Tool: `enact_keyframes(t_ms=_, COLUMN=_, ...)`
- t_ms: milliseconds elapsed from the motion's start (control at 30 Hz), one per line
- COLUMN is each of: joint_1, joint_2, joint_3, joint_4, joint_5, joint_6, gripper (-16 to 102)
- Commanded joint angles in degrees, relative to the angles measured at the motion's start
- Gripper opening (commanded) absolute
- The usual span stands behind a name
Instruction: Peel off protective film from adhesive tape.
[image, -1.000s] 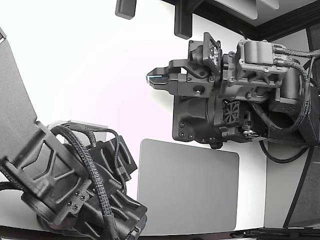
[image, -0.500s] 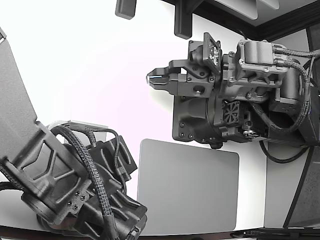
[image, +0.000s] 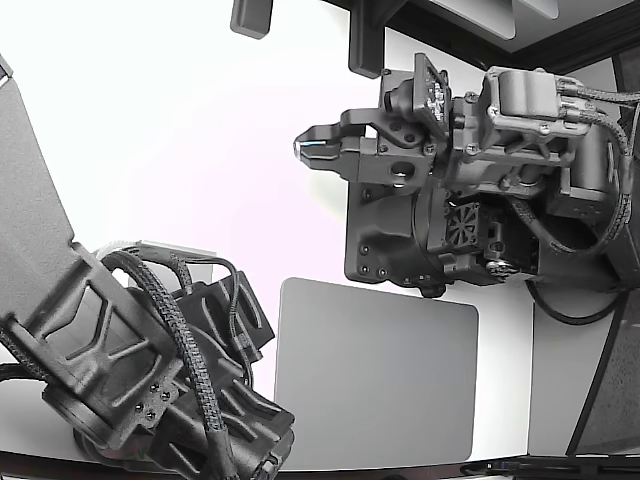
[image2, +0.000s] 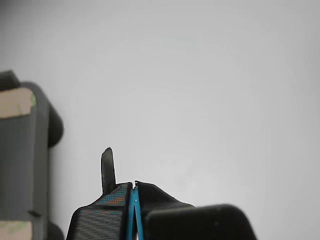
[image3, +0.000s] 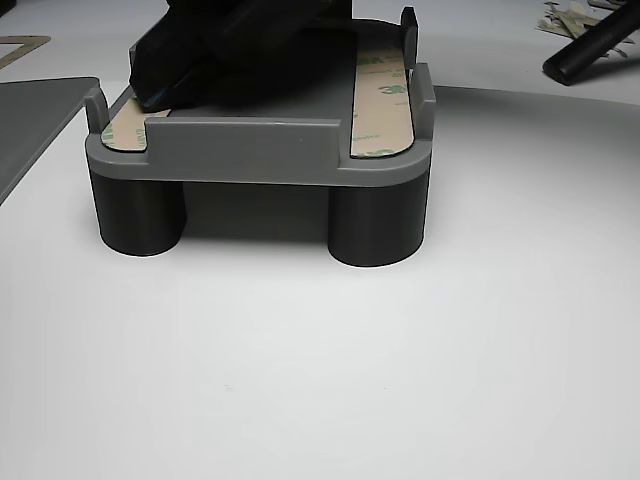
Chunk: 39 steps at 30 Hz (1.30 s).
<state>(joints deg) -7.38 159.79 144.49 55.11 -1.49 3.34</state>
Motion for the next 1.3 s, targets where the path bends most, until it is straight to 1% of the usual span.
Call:
enact_keyframes(t_ms=0, joint_1=-0.70, joint_2=-3.69, joint_3=-5.27, joint_4=-1.41, joint_5=0.18, joint_6=-1.58, gripper=-11)
enact_keyframes(t_ms=100, joint_1=-0.70, joint_2=-2.20, joint_3=-3.87, joint_4=-3.43, joint_5=-0.35, joint_6=-10.46, gripper=-11)
enact_keyframes(t_ms=200, joint_1=-0.70, joint_2=3.08, joint_3=1.41, joint_4=-7.03, joint_5=-1.23, joint_6=-20.13, gripper=-11)
enact_keyframes(t_ms=333, joint_1=0.26, joint_2=9.58, joint_3=7.38, joint_4=-6.33, joint_5=-3.25, joint_6=-42.45, gripper=-11)
enact_keyframes(t_ms=367, joint_1=0.62, joint_2=9.49, joint_3=7.65, joint_4=-5.63, joint_5=-3.96, joint_6=-47.02, gripper=-11)
enact_keyframes(t_ms=400, joint_1=0.97, joint_2=9.40, joint_3=8.17, joint_4=-6.15, joint_5=-4.75, joint_6=-49.13, gripper=-11)
enact_keyframes(t_ms=467, joint_1=3.78, joint_2=8.35, joint_3=8.70, joint_4=-6.50, joint_5=-4.48, joint_6=-52.12, gripper=-11)
enact_keyframes(t_ms=567, joint_1=8.53, joint_2=4.13, joint_3=8.61, joint_4=-8.70, joint_5=-0.18, joint_6=-55.46, gripper=-11)
enact_keyframes(t_ms=733, joint_1=10.28, joint_2=1.14, joint_3=8.61, joint_4=-9.93, joint_5=3.34, joint_6=-67.94, gripper=-11)
enact_keyframes(t_ms=800, joint_1=11.43, joint_2=-0.26, joint_3=8.61, joint_4=-10.28, joint_5=5.19, joint_6=-69.08, gripper=-11)
enact_keyframes(t_ms=900, joint_1=15.91, joint_2=-1.85, joint_3=8.61, joint_4=-9.84, joint_5=10.28, joint_6=-69.17, gripper=-11)
enact_keyframes(t_ms=1033, joint_1=22.06, joint_2=-4.39, joint_3=8.61, joint_4=-10.90, joint_5=16.79, joint_6=-68.73, gripper=-11)
enact_keyframes(t_ms=1267, joint_1=25.40, joint_2=-9.05, joint_3=8.61, joint_4=-11.95, joint_5=19.51, joint_6=-70.75, gripper=-11)
